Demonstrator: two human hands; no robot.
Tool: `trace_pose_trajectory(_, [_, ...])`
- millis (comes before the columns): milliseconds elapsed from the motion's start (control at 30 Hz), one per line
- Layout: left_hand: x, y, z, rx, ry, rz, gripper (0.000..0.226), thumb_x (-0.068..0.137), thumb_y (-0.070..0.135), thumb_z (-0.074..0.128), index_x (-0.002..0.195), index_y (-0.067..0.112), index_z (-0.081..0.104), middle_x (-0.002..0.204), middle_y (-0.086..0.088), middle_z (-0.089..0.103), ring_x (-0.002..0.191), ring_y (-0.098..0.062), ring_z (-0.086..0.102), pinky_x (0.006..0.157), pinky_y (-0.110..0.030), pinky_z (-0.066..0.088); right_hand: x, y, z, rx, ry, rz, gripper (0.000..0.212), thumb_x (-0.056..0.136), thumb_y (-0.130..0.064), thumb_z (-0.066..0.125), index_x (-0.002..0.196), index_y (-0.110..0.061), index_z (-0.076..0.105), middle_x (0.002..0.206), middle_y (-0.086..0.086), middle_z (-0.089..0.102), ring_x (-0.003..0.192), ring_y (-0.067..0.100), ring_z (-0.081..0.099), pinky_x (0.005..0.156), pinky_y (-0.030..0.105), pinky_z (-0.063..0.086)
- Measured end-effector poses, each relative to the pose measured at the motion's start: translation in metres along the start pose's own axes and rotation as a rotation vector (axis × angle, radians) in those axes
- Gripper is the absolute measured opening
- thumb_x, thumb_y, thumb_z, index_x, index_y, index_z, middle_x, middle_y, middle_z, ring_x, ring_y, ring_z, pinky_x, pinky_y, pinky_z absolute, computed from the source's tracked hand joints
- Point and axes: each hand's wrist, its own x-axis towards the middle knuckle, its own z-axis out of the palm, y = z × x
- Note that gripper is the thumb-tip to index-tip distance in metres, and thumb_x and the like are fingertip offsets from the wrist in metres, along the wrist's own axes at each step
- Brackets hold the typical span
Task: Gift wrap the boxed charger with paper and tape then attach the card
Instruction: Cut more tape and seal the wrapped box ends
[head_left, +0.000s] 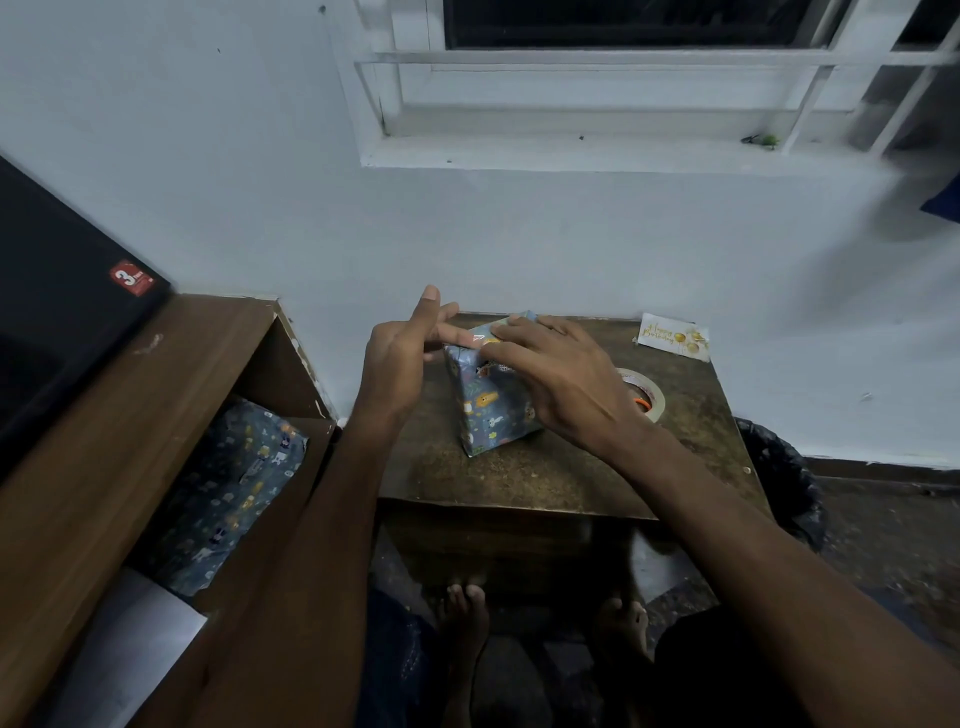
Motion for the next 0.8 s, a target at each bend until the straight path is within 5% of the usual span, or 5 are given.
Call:
trace_pose_trajectory(133, [0.000,-0.001,0.000,0.003,0.024,-0.002,0.063,0.113,0.048,0.041,0.078,0.020,0.085,0.119,0.000,0.080,0.123,0.002,0.066,0.088,-0.027,0.048,0.000,0.000,-0.002,0.051,-0.021,0.012,0.061,0.076,0.011,0.068,0.127,-0.023,0.067,0.135,0.005,0.063,0.125,0.030,0.058,0.100,0.042,0.044])
trace_pose_trajectory(367, [0.001,0.000,0.001,0.012,0.031,-0.023,0.063,0.114,0.045,0.038,0.083,0.013,0.083,0.088,0.023,0.079,0.114,0.011,0.066,0.083,-0.028,0.045,0.002,-0.004,-0.004,0.082,-0.057,0.057,0.069,0.074,0.004,0.066,0.137,-0.022,0.062,0.131,0.006,0.061,0.113,0.033,0.058,0.096,0.044,0.044])
trace_pose_trajectory(567, [0.003,-0.010,0.001,0.067,0.046,0.052,0.063,0.115,0.042,0.040,0.082,0.010,0.083,0.093,0.005,0.083,0.119,0.007,0.066,0.081,-0.015,0.045,0.002,-0.005,-0.005,0.120,-0.071,0.083,0.069,0.075,0.002,0.069,0.139,-0.022,0.061,0.132,0.006,0.060,0.118,0.031,0.055,0.099,0.042,0.042])
trace_pose_trajectory(700, [0.006,-0.017,0.003,0.119,0.078,0.122,0.061,0.114,0.044,0.042,0.078,0.015,0.083,0.091,0.005,0.082,0.116,0.005,0.068,0.094,-0.031,0.048,0.003,-0.004,-0.003,0.137,-0.084,0.100,0.073,0.075,0.001,0.068,0.144,-0.023,0.059,0.132,0.004,0.059,0.121,0.028,0.053,0.102,0.041,0.040])
trace_pose_trajectory(800, [0.008,-0.025,0.003,0.168,0.113,0.201,0.060,0.110,0.055,0.043,0.077,0.024,0.083,0.085,-0.004,0.081,0.102,-0.013,0.074,0.102,-0.040,0.053,0.003,-0.004,-0.002,0.143,-0.080,0.123,0.077,0.076,0.000,0.072,0.147,-0.024,0.057,0.130,0.003,0.059,0.120,0.026,0.053,0.103,0.040,0.039])
